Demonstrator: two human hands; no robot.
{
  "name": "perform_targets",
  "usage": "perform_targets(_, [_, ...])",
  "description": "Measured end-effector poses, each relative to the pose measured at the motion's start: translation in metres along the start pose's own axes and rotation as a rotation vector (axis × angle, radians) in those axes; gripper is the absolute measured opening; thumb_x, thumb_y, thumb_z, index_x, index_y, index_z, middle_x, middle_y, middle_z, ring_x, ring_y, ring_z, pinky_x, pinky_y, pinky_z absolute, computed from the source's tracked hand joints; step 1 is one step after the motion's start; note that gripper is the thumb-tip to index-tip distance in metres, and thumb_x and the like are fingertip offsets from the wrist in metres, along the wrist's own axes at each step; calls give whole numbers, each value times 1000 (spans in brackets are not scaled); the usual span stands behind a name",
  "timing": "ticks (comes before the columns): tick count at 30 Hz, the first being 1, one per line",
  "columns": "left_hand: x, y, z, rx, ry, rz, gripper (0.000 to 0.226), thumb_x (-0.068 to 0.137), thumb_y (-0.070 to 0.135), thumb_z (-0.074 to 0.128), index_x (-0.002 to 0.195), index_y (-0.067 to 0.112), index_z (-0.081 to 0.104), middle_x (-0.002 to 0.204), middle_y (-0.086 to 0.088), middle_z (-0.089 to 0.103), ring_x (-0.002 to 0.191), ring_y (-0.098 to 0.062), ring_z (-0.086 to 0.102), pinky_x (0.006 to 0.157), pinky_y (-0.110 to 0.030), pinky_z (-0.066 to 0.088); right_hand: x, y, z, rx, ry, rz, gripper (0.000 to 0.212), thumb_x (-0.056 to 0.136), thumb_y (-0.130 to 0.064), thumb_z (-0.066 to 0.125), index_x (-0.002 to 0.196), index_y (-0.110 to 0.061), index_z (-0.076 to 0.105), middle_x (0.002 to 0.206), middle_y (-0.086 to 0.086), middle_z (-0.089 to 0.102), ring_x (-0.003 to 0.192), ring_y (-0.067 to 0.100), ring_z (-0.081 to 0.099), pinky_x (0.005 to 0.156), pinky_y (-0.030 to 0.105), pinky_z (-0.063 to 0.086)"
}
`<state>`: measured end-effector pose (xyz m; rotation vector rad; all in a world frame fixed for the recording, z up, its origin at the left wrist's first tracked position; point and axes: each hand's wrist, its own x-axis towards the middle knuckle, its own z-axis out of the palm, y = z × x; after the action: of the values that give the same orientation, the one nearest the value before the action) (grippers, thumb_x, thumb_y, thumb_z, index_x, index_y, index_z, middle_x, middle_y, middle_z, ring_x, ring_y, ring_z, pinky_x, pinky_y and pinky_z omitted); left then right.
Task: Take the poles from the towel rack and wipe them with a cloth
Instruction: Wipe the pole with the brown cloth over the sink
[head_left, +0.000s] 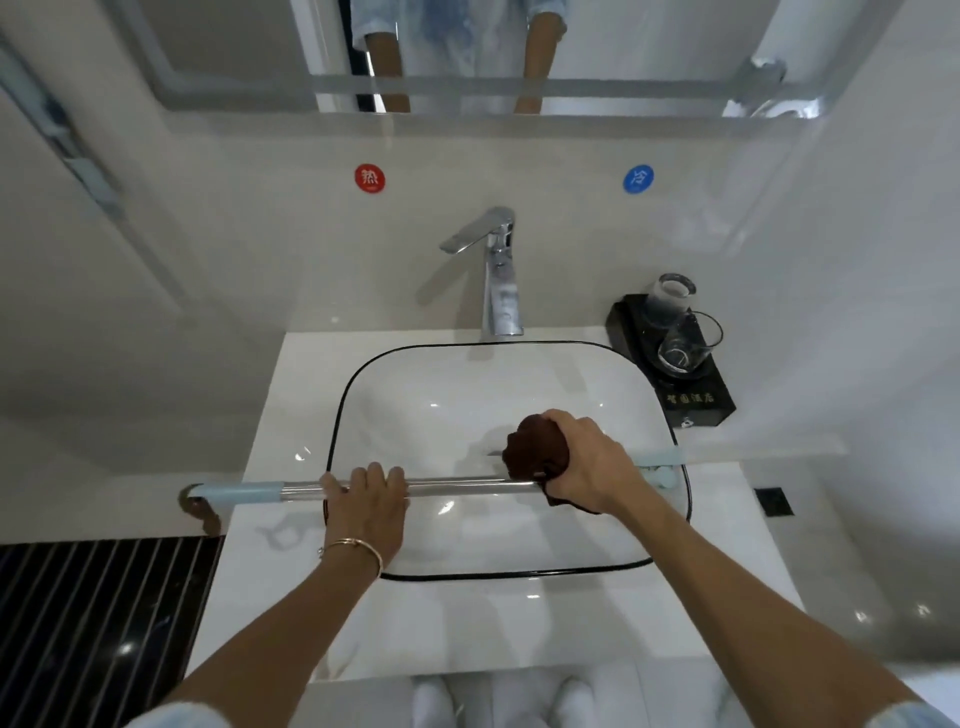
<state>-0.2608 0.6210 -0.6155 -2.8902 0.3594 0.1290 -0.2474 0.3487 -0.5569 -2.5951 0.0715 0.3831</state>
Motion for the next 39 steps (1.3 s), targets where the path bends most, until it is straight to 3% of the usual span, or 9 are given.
perform_targets(6, [0,-1,0,5,-58,21,37,53,15,82,83,8,61,68,-11,47,59,-29,48,70,-57,41,-2,-59,43,18,90,-88,76,68,-19,72,137,-23,39,117,8,55,109,28,51,88,33,43])
perform_targets(9, [-1,-4,-6,74,-68,51,30,74,15,63,104,14,57,83,-7,51,75,-27,52,79,-55,41,1,-84,63,132,97,-103,77,67,-18,73,136,-26,40,118,2,55,109,22,52,88,32,45])
perform_targets(13, [3,-14,-2,79,-85,114,34,92,18,42,125,18,37,110,-3,48,100,-24,49,91,-48,34,-1,-100,47,767,87,-41,56,66,-4,72,116,-26,55,101,-7,67,94,13,65,85,34,55])
perform_targets(17, [12,-28,-4,-50,-206,174,32,95,31,41,125,19,37,118,-1,52,109,-23,51,92,-41,35,-9,-90,16,1065,207,-49,56,65,13,59,116,-10,56,101,14,70,98,32,67,85,45,56])
perform_targets(19, [20,-31,-4,-151,-279,189,31,94,36,41,119,18,45,115,-4,58,106,-24,55,89,-35,40,-17,-88,3,993,270,-101,60,62,8,61,113,-21,58,104,9,69,100,29,67,85,46,55])
perform_targets(22, [31,-34,-6,-271,-382,192,30,91,39,44,112,20,53,113,-5,59,105,-24,57,85,-31,43,-33,-83,-16,798,335,-148,65,66,13,67,106,-36,52,95,-16,70,87,2,67,72,20,53])
perform_targets(25, [42,-40,-9,-321,-466,267,26,88,27,43,113,19,49,101,-4,59,93,-23,56,74,-27,40,-44,-74,-18,696,329,-214,62,64,18,65,106,-27,55,93,-7,70,80,14,70,69,25,56])
perform_targets(29, [54,-46,-18,-355,-373,303,29,89,16,41,118,19,41,93,-2,54,85,-23,53,70,-28,37,-42,-59,-6,453,381,-156,64,62,2,73,107,-36,49,95,-16,57,90,-8,55,71,11,46])
perform_targets(39, [38,-29,-5,-261,-127,215,42,84,6,40,122,24,40,107,3,56,100,-21,56,81,-33,36,-15,-30,32,176,370,-47,85,65,-22,76,140,-30,36,122,-2,50,114,17,45,94,34,45])
